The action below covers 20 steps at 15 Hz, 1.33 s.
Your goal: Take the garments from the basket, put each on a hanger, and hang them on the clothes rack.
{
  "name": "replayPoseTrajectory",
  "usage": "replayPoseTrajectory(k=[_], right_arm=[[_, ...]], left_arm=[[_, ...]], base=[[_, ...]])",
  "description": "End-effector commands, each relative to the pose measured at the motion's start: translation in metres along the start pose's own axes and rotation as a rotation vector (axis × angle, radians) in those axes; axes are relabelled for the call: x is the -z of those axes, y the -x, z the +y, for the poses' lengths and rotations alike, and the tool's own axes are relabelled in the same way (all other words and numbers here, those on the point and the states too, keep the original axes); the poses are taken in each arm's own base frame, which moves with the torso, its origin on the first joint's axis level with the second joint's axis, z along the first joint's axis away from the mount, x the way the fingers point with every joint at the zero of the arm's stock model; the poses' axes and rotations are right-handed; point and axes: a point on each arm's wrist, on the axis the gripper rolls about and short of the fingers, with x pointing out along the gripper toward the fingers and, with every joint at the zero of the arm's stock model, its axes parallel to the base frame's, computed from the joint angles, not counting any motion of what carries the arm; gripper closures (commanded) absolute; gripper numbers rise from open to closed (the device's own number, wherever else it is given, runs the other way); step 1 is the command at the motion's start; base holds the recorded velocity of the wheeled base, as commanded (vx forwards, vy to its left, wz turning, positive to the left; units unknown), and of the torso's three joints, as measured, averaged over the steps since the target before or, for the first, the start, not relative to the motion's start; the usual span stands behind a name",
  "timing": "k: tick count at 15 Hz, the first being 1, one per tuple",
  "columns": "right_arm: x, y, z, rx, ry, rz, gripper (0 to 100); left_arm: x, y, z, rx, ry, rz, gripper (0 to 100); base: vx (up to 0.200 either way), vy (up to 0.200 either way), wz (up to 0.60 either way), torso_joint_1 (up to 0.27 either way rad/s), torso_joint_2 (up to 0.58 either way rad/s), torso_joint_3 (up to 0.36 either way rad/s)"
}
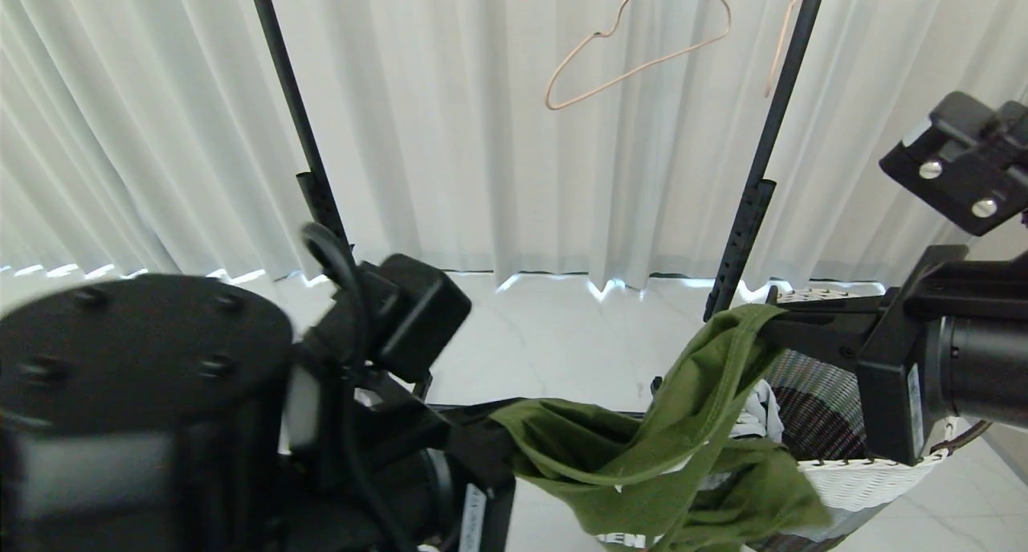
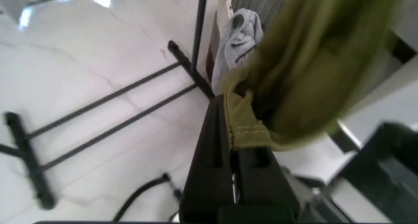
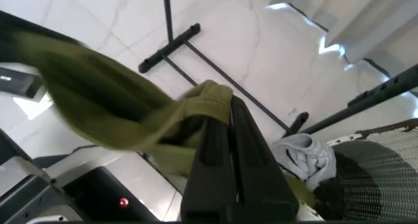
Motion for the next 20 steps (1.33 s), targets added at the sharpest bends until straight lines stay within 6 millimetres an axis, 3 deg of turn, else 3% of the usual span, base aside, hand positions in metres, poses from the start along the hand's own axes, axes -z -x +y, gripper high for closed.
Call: replayPoseTrajectory(k=[1, 4, 6, 8, 9, 14, 18, 20], right_arm=[[0.002, 0.002, -0.001, 0.027, -0.002, 0.0, 100], [0.006, 0.016, -0.008, 0.124, -0.026, -0.026, 100], [0.004, 0.03, -0.013, 0.126, -0.035, -0.072, 100], [-0.016, 0.041, -0.018, 0.138, -0.052, -0.176, 100], [-0.027, 0.045, -0.023, 0.162, -0.047, -0.213, 100], [-0.083, 0.054, -0.037, 0.223, 0.006, -0.364, 100], [-0.088, 0.058, -0.038, 0.232, 0.032, -0.379, 100], [-0.086, 0.07, -0.04, 0.23, 0.032, -0.382, 100]], left_arm=[[-0.028, 0.063, 0.011, -0.021, -0.03, -0.155, 100], [-0.027, 0.08, 0.02, -0.183, -0.166, -0.133, 100], [-0.056, 0.084, 0.017, -0.186, -0.151, -0.209, 100], [-0.089, 0.082, 0.017, -0.239, -0.14, -0.26, 100], [-0.096, 0.084, 0.02, -0.269, -0.152, -0.253, 100], [-0.117, 0.114, 0.026, -0.308, -0.183, -0.297, 100], [-0.122, 0.123, 0.021, -0.306, -0.247, -0.322, 100], [-0.121, 0.122, 0.018, -0.309, -0.25, -0.319, 100]], base=[[0.0, 0.0, 0.0, 0.0, 0.0, 0.0], [0.0, 0.0, 0.0, 0.0, 0.0, 0.0], [0.0, 0.0, 0.0, 0.0, 0.0, 0.0], [0.0, 0.0, 0.0, 0.0, 0.0, 0.0], [0.0, 0.0, 0.0, 0.0, 0.0, 0.0], [0.0, 0.0, 0.0, 0.0, 0.0, 0.0], [0.0, 0.0, 0.0, 0.0, 0.0, 0.0], [0.0, 0.0, 0.0, 0.0, 0.0, 0.0]])
